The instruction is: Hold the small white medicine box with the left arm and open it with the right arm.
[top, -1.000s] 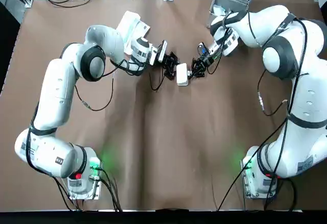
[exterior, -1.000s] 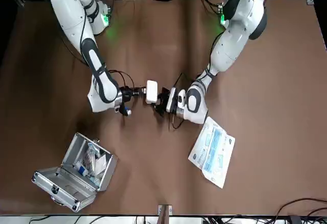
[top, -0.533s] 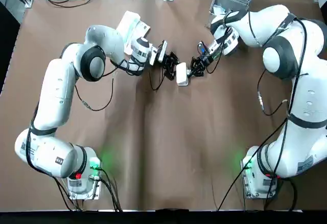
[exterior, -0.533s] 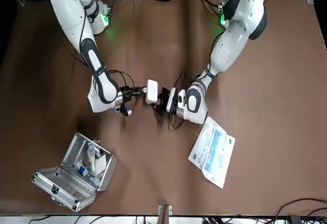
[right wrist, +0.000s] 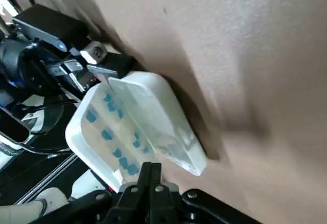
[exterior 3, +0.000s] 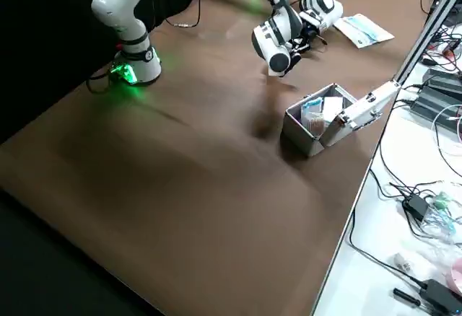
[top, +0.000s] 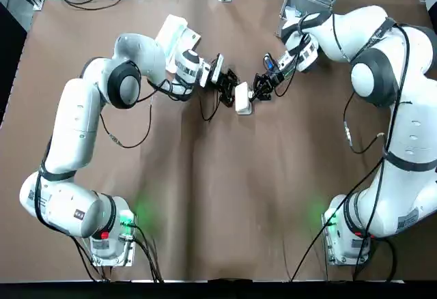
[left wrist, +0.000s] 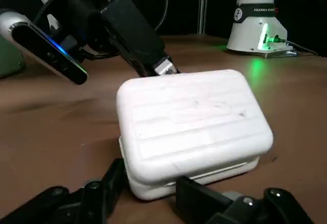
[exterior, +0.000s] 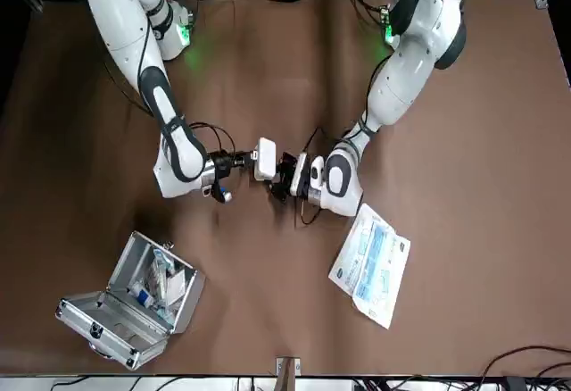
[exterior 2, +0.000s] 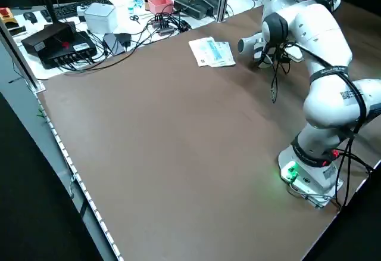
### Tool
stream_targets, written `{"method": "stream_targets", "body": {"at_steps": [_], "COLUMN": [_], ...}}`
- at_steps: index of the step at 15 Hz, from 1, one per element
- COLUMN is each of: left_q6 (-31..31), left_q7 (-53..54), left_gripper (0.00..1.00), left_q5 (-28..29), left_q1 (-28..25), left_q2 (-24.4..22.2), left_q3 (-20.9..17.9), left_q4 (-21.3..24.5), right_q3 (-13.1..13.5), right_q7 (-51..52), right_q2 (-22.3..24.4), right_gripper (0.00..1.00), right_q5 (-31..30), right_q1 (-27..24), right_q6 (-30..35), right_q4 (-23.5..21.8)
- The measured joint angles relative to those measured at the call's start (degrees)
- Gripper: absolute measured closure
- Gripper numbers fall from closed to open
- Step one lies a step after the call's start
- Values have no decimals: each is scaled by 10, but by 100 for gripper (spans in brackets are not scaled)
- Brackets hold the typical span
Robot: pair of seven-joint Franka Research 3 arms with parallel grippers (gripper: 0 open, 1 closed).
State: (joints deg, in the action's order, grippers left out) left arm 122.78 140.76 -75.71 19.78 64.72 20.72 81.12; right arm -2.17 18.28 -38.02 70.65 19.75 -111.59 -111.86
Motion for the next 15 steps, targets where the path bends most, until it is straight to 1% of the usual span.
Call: {"method": "stream_targets", "body": {"at_steps": [6, 15], "left_q6": [0, 0], "left_q7": [0, 0], "left_gripper": [47, 47], "left_q5": [0, 0], "left_q1": [0, 0], "left_q2": [0, 0], "left_q3": [0, 0], "left_q4": [0, 0], "right_q3": [-1, -5], "right_q7": [-12, -15], "right_q2": [0, 0], "right_gripper": [99, 99], "right_q5": [2, 25], "right_q1": [0, 8], "right_q6": [20, 21], "right_q4": [11, 15]}}
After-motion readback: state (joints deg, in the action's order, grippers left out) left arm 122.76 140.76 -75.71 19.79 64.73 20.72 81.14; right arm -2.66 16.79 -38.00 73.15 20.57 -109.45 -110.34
